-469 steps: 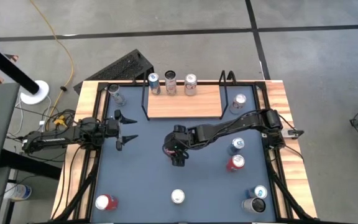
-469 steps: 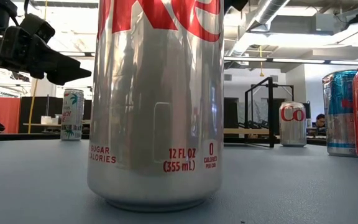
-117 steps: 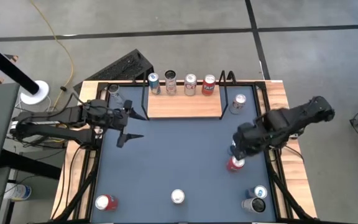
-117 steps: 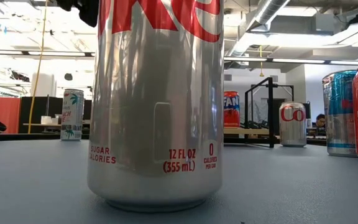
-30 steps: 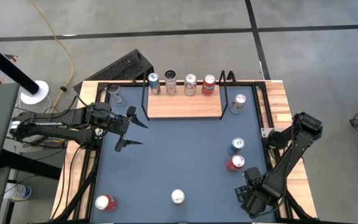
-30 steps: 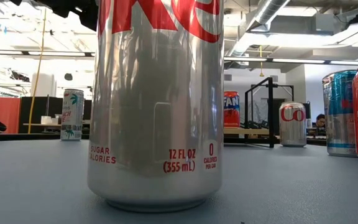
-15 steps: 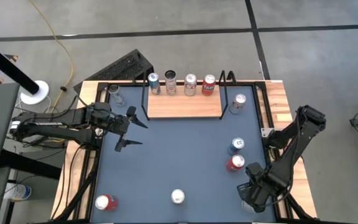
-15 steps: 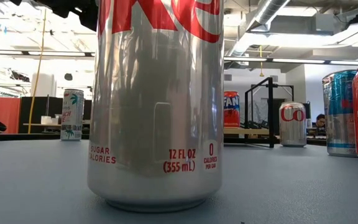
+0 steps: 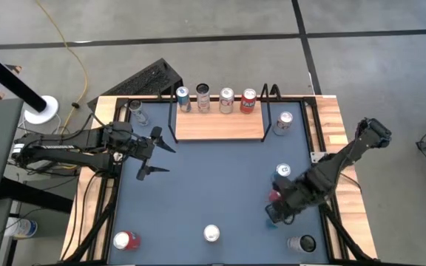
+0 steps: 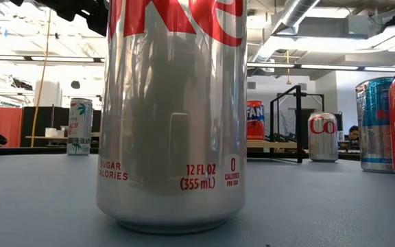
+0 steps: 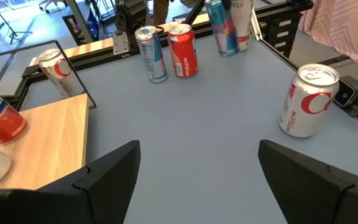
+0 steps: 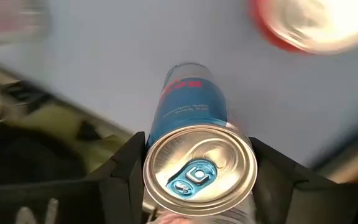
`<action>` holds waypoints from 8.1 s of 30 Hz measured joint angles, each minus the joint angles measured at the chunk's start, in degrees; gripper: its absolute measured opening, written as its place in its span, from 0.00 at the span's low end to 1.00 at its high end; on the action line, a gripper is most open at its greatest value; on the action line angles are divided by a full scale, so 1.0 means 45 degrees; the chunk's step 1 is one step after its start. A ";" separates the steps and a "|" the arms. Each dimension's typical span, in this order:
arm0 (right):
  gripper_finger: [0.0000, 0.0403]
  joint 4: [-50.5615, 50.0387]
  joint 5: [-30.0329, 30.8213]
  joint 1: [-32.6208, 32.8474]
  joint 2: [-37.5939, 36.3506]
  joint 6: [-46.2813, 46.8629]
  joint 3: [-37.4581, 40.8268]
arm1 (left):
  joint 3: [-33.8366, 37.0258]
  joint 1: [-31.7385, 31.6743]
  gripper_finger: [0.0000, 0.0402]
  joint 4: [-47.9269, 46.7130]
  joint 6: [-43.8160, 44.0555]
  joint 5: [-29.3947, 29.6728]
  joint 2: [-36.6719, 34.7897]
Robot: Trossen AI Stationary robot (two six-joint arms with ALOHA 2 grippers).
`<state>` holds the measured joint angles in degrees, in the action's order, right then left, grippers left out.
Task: Place canned beverage on shelf
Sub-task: Put the bottom blue soda can onto the shelf aligned with the other blue soda can
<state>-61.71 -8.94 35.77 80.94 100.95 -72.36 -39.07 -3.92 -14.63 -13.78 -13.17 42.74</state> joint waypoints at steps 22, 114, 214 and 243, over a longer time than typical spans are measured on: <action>0.50 0.3170 -0.0217 -0.9610 -0.0022 -1.6187 0.0000 | 0.0000 -0.0010 0.79 -0.0104 -0.0072 0.0398 0.0002; 0.70 0.7515 0.2230 -1.3792 -0.0476 -2.0751 0.1326 | -0.0005 -0.0602 0.79 -0.1898 0.0780 0.6238 -0.0010; 0.00 1.1209 0.2352 -1.2685 0.3956 -2.3572 0.0117 | 0.3521 -0.0607 0.79 0.0908 0.1207 0.7995 -0.5499; 0.00 1.3703 0.5492 -1.1893 0.5444 -2.0377 0.0127 | 0.3517 -0.0607 0.79 0.0845 0.1225 0.7313 -0.5499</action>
<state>-0.05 15.77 -17.75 105.44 9.26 -71.78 -23.24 -6.66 -10.83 -8.27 19.74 18.00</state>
